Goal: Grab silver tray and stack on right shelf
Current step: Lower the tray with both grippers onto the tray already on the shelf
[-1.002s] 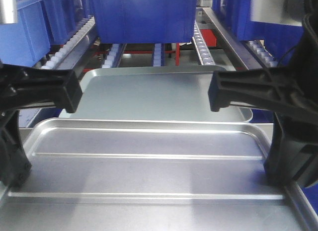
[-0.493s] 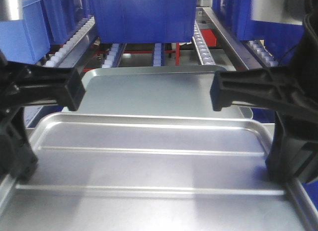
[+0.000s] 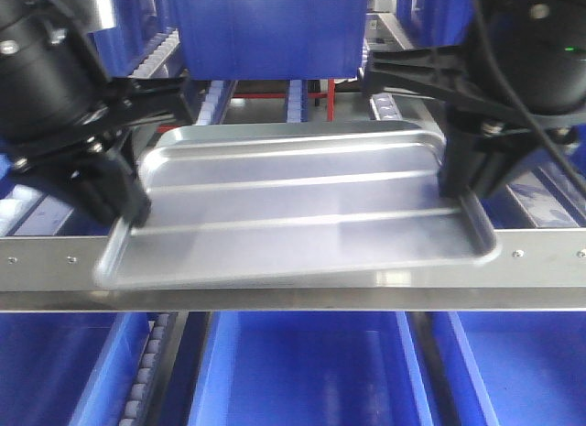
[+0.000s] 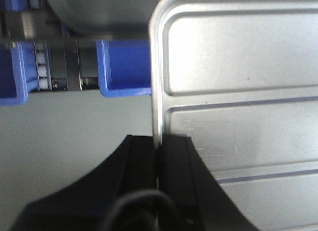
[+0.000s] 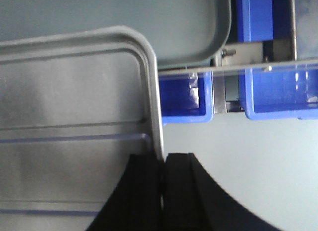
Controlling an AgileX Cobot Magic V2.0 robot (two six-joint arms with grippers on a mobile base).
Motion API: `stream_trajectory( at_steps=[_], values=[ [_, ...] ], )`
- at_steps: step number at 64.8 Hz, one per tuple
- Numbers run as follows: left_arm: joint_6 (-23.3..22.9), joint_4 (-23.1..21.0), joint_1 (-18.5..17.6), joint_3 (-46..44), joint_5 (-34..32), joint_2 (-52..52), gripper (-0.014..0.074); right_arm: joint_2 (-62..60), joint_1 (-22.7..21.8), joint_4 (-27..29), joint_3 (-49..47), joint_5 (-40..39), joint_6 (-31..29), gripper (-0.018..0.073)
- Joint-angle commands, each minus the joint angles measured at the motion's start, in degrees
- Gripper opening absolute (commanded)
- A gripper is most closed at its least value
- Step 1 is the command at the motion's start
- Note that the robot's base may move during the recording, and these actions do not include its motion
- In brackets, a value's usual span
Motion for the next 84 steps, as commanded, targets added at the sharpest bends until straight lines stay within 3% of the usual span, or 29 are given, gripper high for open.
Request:
stream_trajectory(
  at_steps=[1,17,32,46,84],
  values=[
    [4.1,0.0,1.6,-7.1,-1.7,1.8,-0.0091,2.1,-2.0,-2.7,-5.7,-6.3,-1.0,0.0060],
    [4.9,0.3,4.0,-21.1,-2.3,13.0,-0.0091,13.3,-6.1,-2.7,-17.5,-8.4,-2.3,0.0060],
    [4.9,1.2,5.2,-29.0,-3.3,19.5,-0.0091,19.6,-6.8,-5.2,-24.9,-10.0,-2.3,0.0060],
    [4.9,1.4,5.7,-29.7,-5.3,21.6,-0.0091,21.4,-6.8,-7.6,-26.2,-13.6,-2.3,0.0060],
    [4.9,1.4,5.7,-29.7,-7.3,21.6,-0.0091,21.4,-7.1,-7.6,-26.2,-13.6,-2.3,0.0060]
  ],
)
